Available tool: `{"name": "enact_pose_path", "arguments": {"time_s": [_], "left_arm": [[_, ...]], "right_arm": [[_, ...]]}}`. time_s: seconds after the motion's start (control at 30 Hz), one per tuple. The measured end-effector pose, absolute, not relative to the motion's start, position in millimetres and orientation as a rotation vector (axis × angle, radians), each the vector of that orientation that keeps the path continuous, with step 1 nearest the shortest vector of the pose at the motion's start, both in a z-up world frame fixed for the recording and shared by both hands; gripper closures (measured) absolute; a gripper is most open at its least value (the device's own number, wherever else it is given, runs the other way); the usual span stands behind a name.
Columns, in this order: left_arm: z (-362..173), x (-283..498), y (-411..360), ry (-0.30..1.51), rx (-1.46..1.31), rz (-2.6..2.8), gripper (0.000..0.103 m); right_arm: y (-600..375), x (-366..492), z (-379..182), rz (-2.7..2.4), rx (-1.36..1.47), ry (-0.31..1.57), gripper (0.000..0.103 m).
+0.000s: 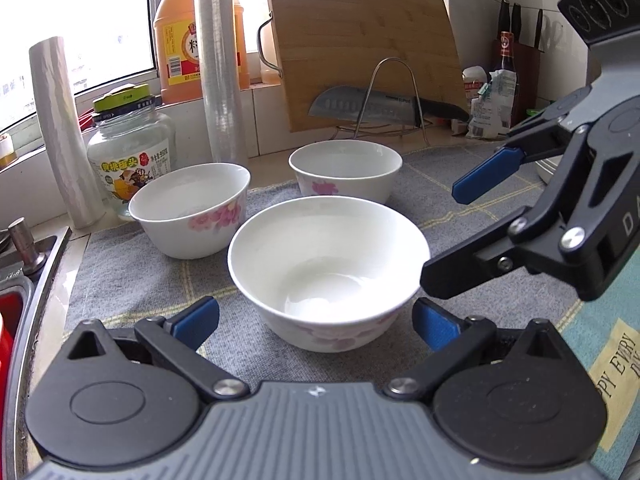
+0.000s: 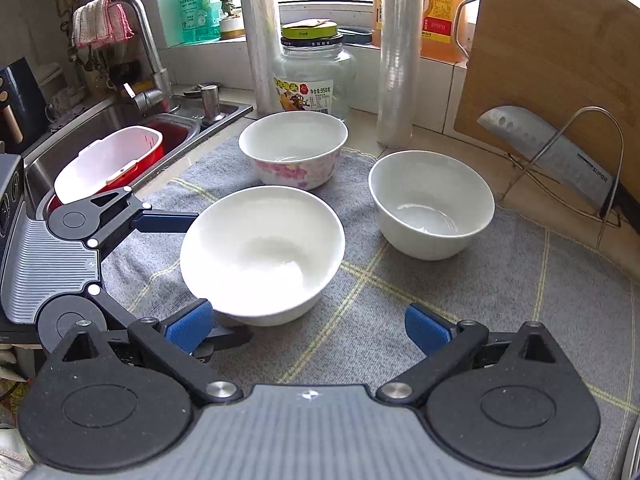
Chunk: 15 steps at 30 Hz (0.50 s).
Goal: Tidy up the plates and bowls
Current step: 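Grasp the rim of the large white bowl with the right gripper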
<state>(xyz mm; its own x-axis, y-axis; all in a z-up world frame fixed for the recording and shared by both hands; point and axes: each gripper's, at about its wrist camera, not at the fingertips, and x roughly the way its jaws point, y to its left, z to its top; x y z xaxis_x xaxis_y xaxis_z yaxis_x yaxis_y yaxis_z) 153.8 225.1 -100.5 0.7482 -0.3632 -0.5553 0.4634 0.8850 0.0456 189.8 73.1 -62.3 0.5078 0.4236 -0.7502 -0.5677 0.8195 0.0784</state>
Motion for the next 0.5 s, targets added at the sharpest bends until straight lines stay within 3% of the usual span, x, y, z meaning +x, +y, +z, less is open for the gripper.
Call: {"name": "enact_pose_path", "arguments": {"time_s": [0.5], "left_arm": [[-100, 155, 226, 0.545, 0.176, -0.485, 0.009]], "right_arm": [[96, 223, -69, 0.695, -0.166, 0.879, 0.003]]}}
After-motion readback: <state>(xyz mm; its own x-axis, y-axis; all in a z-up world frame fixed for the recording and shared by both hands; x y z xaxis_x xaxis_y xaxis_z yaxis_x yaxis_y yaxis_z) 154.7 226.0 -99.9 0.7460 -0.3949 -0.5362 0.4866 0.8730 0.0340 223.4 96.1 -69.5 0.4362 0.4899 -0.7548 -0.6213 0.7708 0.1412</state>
